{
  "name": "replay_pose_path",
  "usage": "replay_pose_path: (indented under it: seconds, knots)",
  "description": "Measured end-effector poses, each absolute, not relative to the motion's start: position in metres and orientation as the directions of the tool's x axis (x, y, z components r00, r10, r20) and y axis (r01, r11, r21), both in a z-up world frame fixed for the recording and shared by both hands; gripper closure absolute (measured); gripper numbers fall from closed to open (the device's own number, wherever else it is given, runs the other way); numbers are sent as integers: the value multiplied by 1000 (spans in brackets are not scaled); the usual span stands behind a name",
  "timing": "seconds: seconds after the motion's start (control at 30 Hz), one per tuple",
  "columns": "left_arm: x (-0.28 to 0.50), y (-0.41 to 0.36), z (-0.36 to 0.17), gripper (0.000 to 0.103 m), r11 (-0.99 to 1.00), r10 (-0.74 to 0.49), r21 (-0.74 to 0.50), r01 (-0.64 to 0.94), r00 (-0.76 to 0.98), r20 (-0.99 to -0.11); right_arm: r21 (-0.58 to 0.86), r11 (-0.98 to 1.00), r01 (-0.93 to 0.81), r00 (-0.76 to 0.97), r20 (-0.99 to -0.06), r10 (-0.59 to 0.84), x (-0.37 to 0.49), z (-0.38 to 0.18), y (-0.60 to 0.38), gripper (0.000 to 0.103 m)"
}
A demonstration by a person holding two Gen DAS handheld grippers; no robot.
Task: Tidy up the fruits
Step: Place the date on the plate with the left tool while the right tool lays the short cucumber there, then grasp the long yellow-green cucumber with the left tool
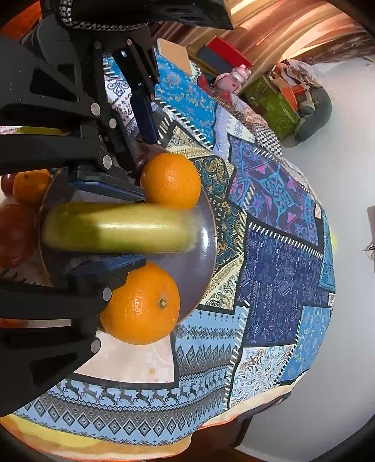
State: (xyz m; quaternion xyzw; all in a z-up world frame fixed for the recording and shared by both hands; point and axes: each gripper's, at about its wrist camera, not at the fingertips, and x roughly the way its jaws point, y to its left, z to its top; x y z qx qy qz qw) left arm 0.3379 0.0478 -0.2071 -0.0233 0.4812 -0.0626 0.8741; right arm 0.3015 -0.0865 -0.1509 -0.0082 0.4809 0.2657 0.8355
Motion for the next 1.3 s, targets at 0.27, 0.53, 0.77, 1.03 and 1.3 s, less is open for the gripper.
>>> replay_pose_path:
  seconds: [0.27,0.53,0.77,1.03,1.3]
  knots:
    - [315,53,-175,49,992,-126,-99,79,584,-802,222,854,-471,452,-771,449,284,-123,-104,67]
    - [270,65,-147,37,994,-106,-92,56,616,-780,187,857,-481,503,-741,444,248,-102,-136,67]
    - [237,66,-155,33,996,-83,-89,19,591,-802,147,871,-469,529,-743,410,217,-103,-163,63]
    - [225,47,-179,20,995,-49,-89,-48,545,-837,137,888,-439,505,-780,370,196,-128,-187,60]
    - [253,27,-206,20,987,-21,-94,-130,475,-880,171,897,-408,491,-787,373,195,-144,-211,58]
